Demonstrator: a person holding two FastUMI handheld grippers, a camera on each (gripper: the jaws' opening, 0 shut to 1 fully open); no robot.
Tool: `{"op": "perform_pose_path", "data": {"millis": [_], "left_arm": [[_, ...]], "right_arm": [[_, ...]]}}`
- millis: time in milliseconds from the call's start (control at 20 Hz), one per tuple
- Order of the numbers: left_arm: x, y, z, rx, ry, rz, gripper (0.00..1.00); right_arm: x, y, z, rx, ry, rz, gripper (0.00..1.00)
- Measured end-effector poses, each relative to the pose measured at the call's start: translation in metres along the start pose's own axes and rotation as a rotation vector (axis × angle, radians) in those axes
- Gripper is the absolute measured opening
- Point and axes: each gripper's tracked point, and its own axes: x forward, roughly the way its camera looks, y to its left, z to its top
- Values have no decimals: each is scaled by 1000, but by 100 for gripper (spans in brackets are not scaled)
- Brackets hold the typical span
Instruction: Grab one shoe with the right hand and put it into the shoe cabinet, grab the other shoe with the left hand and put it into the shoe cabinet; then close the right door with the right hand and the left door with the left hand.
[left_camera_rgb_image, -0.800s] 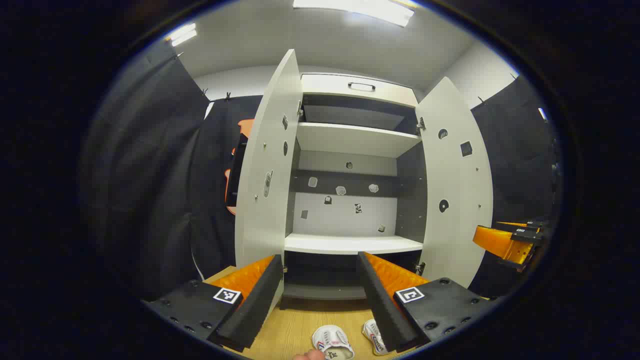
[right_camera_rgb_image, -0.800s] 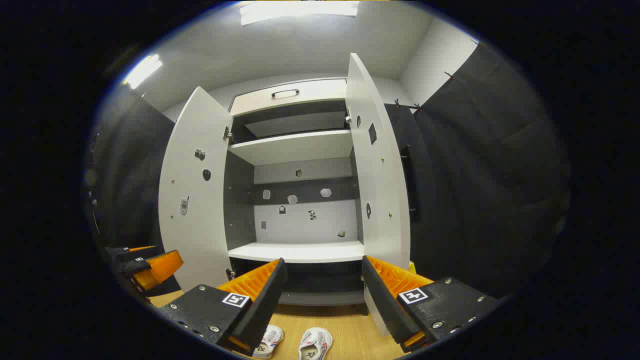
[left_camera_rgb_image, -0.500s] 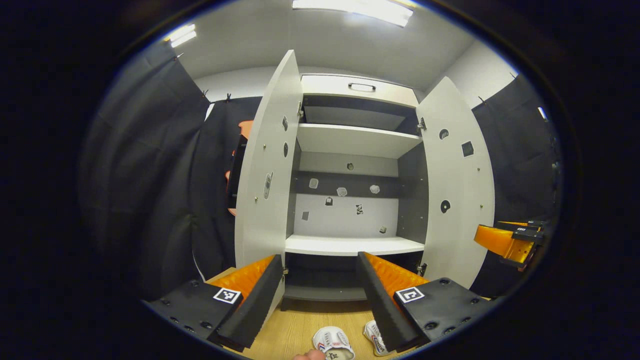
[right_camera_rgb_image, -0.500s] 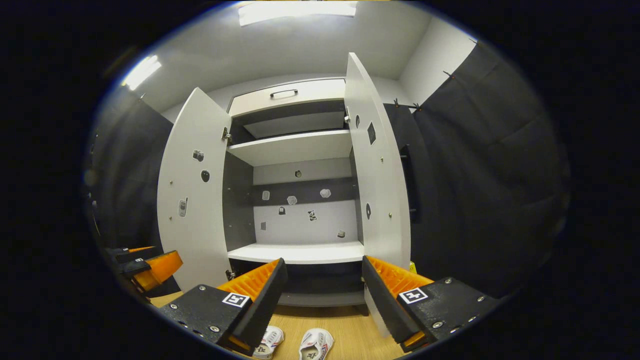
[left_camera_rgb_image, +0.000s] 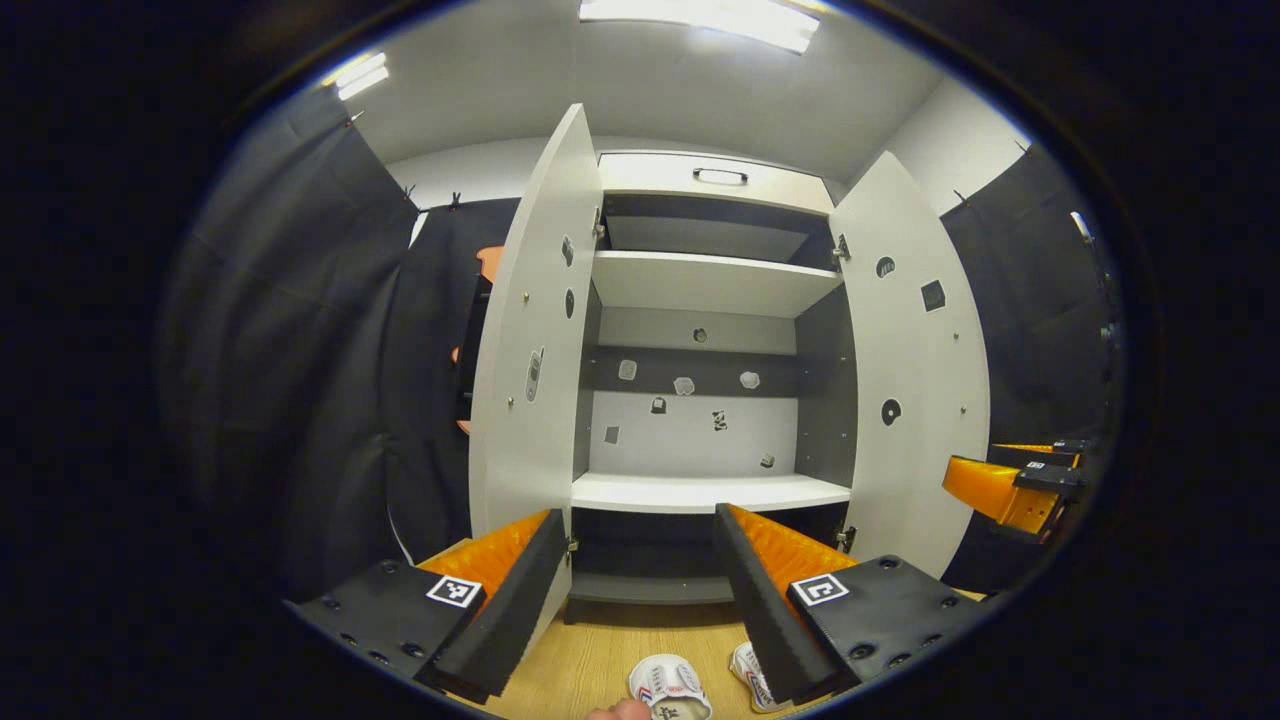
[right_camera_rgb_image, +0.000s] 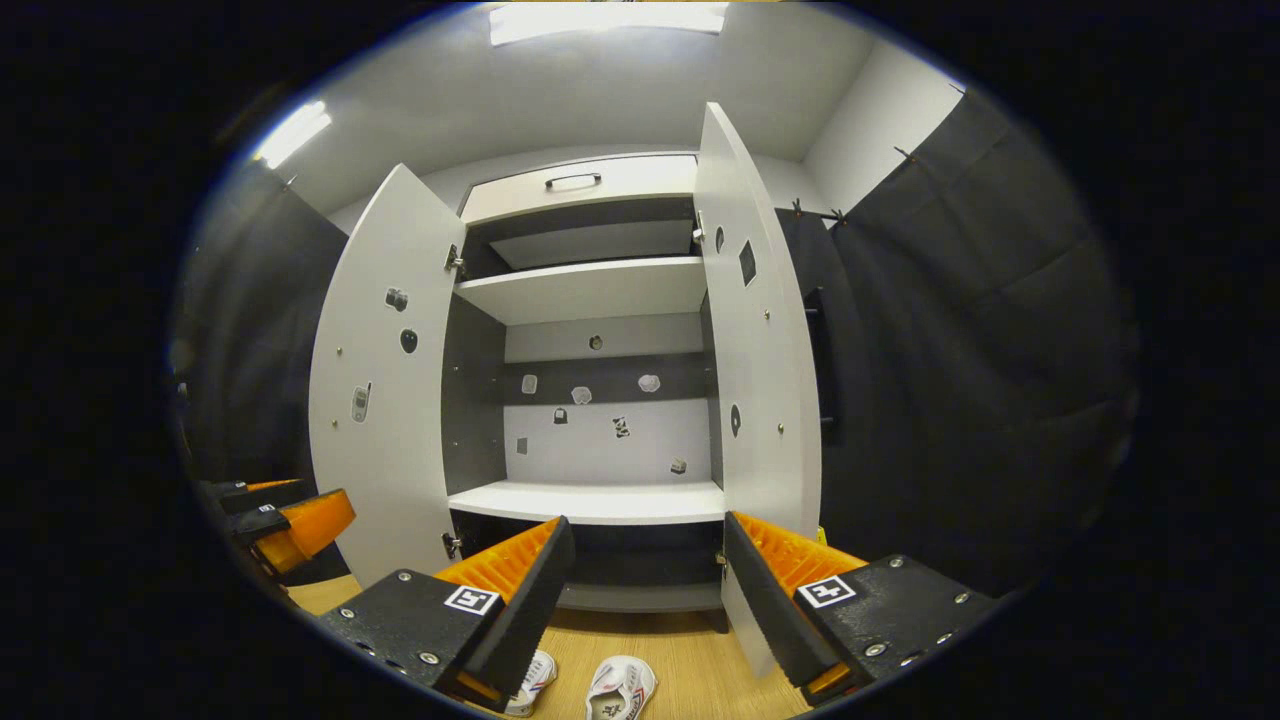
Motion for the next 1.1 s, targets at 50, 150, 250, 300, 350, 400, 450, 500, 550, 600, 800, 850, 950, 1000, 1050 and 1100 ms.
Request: {"op": "perform_pose_path", "data": {"millis": [50,150,250,300,350,400,450,500,550,600,800,850,950,1000,1050,1100], "left_arm": [[0,1,-2,2,4,2,96],[-1,1,-1,2,6,7,94],[-1,1,-1,1,6,9,96],[-1,2,-1,4,6,12,96],[-1,3,-2,6,6,16,96],[-2,3,-2,7,8,17,97],[-2,3,-3,9,10,18,96],[-2,4,-3,13,12,23,97],[-2,4,-4,15,11,26,97],[-2,4,-3,15,10,28,96],[-7,7,-5,15,11,28,96],[-8,7,-5,14,13,28,94],[-10,6,-5,11,13,27,94],[-10,6,-6,12,16,27,96],[-9,7,-8,12,18,28,94],[-10,8,-8,13,19,30,96]], "right_arm": [[1,2,-1,7,2,5,93],[3,4,-1,8,-2,9,93],[5,5,-5,-4,1,8,93],[6,6,-9,-10,8,9,93],[8,7,-15,-14,19,10,93],[11,7,-22,-17,33,10,93],[14,8,-30,-18,49,10,93],[17,10,-39,-17,67,13,93],[19,11,-49,-17,87,15,93],[22,12,-60,-20,109,17,93],[29,14,-120,-96,198,23,93],[29,14,-139,-119,232,24,93],[26,16,-182,-143,314,39,93],[24,18,-206,-145,362,45,93],[21,19,-226,-145,404,49,93],[20,20,-245,-146,446,50,93]]}}
